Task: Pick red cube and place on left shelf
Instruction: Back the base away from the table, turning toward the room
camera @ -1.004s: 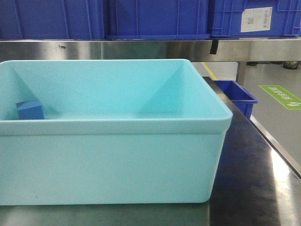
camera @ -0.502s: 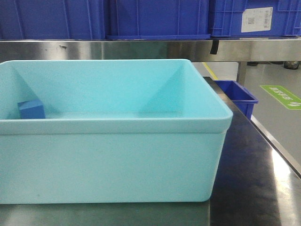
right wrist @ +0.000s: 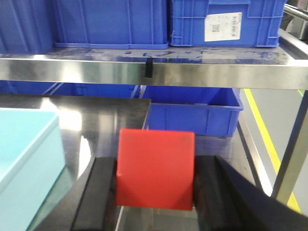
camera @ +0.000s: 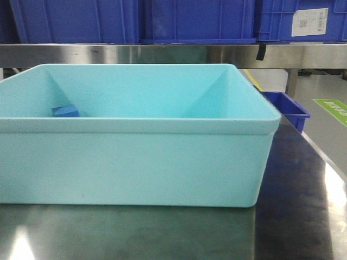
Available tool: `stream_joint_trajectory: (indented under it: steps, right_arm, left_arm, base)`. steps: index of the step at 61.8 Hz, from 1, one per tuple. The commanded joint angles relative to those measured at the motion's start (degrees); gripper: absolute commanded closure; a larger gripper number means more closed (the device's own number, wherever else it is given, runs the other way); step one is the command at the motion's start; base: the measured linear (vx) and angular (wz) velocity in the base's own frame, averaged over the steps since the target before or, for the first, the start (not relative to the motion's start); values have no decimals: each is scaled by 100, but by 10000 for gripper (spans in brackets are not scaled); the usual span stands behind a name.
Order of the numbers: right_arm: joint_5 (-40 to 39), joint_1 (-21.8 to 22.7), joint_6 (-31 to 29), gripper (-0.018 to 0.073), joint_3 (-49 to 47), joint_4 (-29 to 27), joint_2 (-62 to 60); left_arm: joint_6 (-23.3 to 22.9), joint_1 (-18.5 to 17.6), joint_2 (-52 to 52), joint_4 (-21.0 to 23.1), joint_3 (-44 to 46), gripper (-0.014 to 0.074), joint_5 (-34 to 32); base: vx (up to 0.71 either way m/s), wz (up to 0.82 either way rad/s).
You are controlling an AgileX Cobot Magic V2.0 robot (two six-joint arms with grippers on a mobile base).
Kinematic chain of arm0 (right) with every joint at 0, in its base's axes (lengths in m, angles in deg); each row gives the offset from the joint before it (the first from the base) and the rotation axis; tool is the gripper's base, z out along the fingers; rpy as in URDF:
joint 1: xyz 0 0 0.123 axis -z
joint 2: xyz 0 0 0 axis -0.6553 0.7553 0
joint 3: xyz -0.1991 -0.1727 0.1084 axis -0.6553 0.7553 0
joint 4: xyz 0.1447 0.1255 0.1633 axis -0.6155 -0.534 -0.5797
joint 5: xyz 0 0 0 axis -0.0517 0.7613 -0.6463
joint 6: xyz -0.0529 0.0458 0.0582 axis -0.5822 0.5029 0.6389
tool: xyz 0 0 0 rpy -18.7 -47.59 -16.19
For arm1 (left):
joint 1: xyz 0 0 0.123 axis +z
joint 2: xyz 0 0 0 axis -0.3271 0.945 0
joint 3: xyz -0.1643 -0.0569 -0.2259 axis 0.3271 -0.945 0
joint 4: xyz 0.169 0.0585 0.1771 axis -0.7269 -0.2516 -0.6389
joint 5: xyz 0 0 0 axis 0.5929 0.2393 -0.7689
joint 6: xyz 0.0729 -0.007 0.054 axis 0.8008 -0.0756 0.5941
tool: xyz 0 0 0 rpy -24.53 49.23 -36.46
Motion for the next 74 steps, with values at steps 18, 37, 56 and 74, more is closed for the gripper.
stream_joint_trajectory:
  steps: [18,37,56,74]
  right_arm:
    - [-471,29,-29,501,-164,55,8]
    - [-471,29,-29,501,-164,55,8]
    - [-471,29,-29,501,-164,55,8]
    - [-471,29,-29,501,-164,55,8]
  left_arm:
    - [3,-31,40,27,-126,491,-520]
    - [3,-31,40,27,-126,491,-520]
    - [3,-31,40,27,-126,491,-520]
    - [3,-31,40,27,-126,491,-520]
  base:
    - [-12,13]
    - [-13,18]
    - [-11,23]
    - [-7,19]
